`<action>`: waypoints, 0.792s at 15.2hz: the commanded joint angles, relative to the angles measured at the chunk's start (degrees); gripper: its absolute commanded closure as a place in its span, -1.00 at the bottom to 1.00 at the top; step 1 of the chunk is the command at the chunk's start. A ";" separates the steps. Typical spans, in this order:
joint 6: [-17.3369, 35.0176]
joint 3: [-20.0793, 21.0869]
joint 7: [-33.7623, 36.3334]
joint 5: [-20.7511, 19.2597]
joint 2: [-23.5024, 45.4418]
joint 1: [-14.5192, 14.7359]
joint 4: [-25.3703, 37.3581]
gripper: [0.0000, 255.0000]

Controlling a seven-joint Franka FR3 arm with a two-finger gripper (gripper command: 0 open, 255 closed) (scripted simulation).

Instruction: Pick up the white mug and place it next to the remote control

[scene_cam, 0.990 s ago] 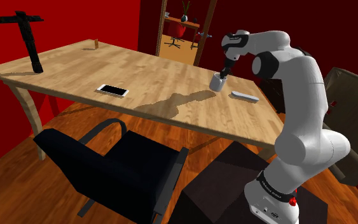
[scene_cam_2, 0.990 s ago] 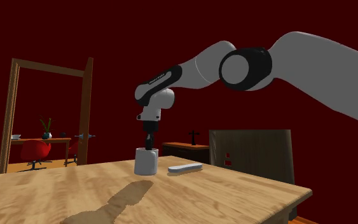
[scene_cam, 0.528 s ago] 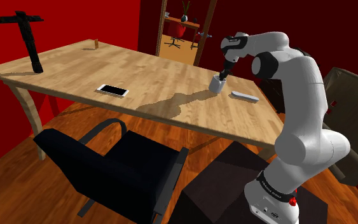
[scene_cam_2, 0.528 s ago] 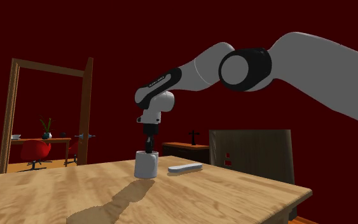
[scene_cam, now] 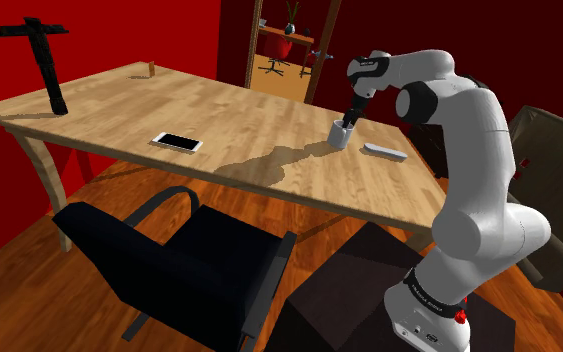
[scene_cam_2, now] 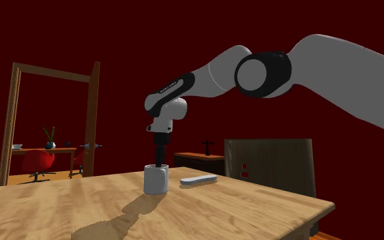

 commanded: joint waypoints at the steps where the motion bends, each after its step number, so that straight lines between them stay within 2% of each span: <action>1: -1.60 -0.10 0.16 -0.16 -0.43 -0.15 1.21 -1.00; 4: -6.48 -0.28 0.66 -0.49 -1.05 -0.80 5.58 -1.00; 12: -6.48 -0.28 0.66 -0.49 -1.05 -0.80 5.58 -1.00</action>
